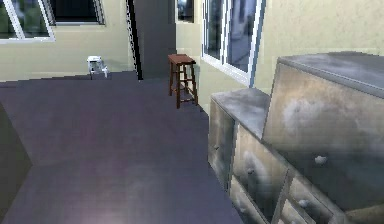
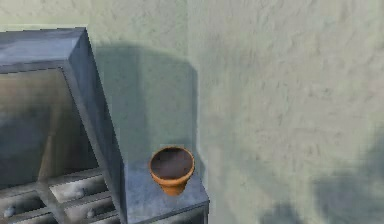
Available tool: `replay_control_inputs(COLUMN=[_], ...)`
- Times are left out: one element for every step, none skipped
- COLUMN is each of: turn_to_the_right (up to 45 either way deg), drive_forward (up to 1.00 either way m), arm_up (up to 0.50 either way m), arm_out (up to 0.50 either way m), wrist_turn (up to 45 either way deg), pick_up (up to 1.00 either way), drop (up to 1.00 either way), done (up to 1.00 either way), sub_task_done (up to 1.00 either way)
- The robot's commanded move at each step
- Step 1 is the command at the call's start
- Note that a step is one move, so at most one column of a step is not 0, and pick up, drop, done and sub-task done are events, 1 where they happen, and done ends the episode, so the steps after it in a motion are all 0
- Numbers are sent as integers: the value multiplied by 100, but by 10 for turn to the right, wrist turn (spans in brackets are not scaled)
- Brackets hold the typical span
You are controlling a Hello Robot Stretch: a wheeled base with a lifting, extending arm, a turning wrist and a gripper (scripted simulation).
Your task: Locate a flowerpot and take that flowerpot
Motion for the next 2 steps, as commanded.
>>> replay_control_inputs(turn_to_the_right=[0,0], drive_forward=[0,0], arm_up=[0,0], arm_out=[36,0], wrist_turn=[0,450], pick_up=[0,0], drop=[0,0], done=[0,0], sub_task_done=[0,0])
